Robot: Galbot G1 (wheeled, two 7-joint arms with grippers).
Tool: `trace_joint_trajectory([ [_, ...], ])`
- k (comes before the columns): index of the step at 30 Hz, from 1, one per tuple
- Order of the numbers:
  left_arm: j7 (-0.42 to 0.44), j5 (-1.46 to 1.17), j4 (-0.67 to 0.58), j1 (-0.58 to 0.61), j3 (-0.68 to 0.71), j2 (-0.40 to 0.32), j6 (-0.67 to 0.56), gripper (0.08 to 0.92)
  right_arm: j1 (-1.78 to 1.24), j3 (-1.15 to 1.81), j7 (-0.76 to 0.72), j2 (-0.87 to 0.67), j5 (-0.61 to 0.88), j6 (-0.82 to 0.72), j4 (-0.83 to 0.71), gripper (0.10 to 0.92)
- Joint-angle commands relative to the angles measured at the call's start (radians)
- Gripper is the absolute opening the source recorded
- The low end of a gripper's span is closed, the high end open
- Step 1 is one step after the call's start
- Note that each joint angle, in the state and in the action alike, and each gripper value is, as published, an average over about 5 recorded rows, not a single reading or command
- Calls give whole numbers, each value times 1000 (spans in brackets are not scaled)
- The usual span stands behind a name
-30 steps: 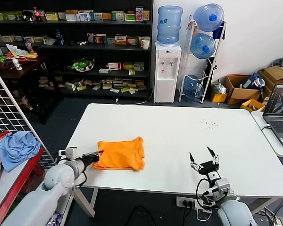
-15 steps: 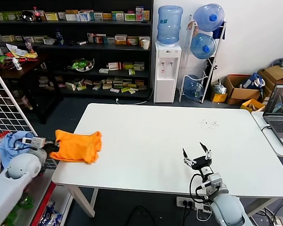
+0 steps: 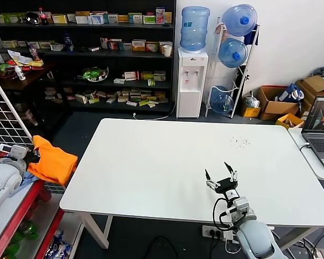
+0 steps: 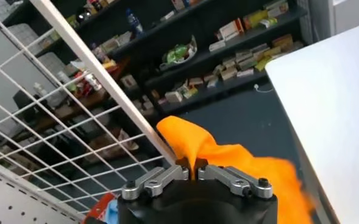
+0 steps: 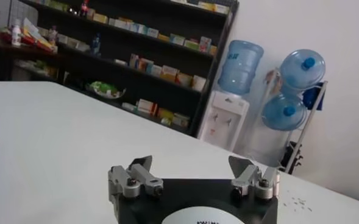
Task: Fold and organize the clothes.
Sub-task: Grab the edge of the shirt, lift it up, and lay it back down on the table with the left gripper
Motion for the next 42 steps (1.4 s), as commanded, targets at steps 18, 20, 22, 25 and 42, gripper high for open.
trace_joint_trajectory([
  [18,-181,-154,-373,9,113,-305,69,131,-60,63,1,18,-41,2,1,823],
  [20,-179,-140,-383,15,135,-342,68,131,-62,69,2,18,-42,1,1,823],
  [22,-174,-120,-385,20,157,-384,65,131,-66,75,2,15,-42,0,3,823],
  [25,-159,-84,-376,28,198,-448,58,131,-74,87,3,8,-39,2,6,823],
  [42,-149,79,-117,-48,419,-908,3,131,-116,141,-1,-17,-6,10,12,823],
])
